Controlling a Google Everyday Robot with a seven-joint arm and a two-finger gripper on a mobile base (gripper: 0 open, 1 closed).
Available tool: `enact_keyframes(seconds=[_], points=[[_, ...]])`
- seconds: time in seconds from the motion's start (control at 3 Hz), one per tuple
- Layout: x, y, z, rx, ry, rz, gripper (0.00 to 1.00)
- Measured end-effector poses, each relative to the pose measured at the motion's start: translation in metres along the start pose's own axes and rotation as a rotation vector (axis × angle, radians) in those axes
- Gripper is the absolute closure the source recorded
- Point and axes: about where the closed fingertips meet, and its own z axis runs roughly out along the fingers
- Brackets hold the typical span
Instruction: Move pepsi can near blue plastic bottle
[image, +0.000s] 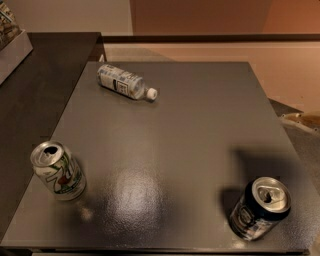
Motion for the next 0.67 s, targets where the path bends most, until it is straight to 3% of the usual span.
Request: enact_keyframes(seconds=[0.67], points=[[-0.0039,0.0033,0.0027,0.001,0.012,-0.023,0.0]])
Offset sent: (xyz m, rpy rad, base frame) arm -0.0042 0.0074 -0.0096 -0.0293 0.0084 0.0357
